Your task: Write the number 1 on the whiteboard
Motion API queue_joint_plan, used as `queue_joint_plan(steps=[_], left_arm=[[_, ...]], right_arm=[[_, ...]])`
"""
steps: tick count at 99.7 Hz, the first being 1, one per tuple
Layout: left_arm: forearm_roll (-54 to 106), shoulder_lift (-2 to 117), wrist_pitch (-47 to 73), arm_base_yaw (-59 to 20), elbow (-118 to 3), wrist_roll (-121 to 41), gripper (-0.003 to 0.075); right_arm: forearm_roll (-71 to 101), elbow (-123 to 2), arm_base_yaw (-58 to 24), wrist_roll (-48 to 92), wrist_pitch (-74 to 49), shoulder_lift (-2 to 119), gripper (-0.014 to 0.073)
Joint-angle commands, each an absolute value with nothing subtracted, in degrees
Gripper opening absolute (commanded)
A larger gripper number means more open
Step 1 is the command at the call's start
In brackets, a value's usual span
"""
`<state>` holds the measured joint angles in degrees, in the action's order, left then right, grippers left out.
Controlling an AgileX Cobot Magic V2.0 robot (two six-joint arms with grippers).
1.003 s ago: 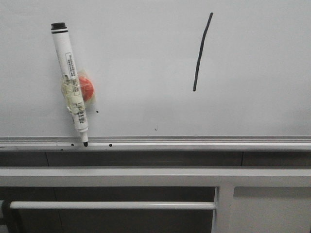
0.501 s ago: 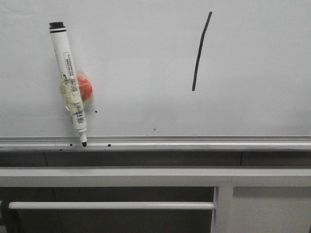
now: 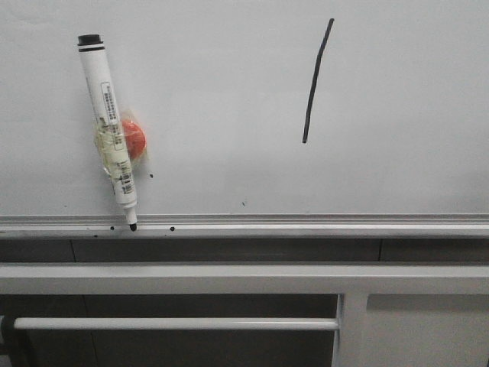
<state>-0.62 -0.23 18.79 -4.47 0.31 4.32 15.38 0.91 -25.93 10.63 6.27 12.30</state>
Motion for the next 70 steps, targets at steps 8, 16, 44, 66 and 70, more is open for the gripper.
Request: queue_joint_plan(steps=[8,16,44,66,70], left_arm=[[1.6,-1.5,15.2,-4.3,0.7,4.8,-0.002],[1.6,-1.5,15.2,-4.3,0.7,4.8,-0.002],[1.6,-1.5,15.2,-4.3,0.7,4.8,-0.002],[1.6,-1.5,15.2,-4.3,0.7,4.8,-0.002],[1.6,-1.5,15.2,-4.3,0.7,4.8,-0.002]], right_arm=[[15.1,2.2,-25.7,10.8,10.4,12.7,-0.0064],[15.1,2.2,-25.7,10.8,10.4,12.7,-0.0064],[15.1,2.2,-25.7,10.8,10.4,12.7,-0.0064],[15.1,2.2,-25.7,10.8,10.4,12.7,-0.0064],[15.1,2.2,-25.7,10.8,10.5,12.7,-0.0064]])
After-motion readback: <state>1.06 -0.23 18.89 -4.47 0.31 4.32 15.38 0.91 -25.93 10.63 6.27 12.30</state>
